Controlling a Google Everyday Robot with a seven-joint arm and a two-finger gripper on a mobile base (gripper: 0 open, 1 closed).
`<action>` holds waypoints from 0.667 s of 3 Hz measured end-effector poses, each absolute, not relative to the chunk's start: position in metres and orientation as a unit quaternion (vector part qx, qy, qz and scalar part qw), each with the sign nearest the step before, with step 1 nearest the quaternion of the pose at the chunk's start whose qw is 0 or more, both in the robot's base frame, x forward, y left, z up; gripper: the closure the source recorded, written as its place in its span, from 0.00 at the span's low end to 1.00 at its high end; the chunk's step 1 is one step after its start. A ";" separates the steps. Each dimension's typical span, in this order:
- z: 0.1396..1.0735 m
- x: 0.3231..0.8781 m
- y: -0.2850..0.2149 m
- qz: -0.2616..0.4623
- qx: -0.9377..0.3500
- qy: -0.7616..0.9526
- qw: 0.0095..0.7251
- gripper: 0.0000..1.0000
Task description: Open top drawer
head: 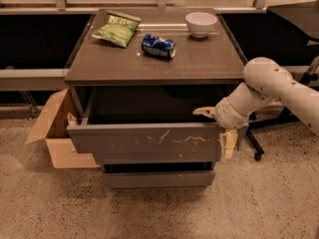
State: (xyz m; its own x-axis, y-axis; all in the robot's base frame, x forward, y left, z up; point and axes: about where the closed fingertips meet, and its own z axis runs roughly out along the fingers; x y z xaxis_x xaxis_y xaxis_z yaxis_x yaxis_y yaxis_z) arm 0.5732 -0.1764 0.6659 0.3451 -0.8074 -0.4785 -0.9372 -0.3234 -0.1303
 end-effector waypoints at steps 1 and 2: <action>0.652 0.561 -0.167 0.178 -0.806 0.536 0.175 0.26; 0.664 0.537 -0.158 0.181 -0.818 0.518 0.174 0.50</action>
Offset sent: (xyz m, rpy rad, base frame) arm -0.0803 0.0306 0.0257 -0.0184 0.0109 0.1507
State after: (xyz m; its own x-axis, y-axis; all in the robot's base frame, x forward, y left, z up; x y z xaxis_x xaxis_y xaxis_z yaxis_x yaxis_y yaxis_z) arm 0.5369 -0.1579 0.6643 0.3981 -0.7845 -0.4755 -0.9101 -0.4029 -0.0972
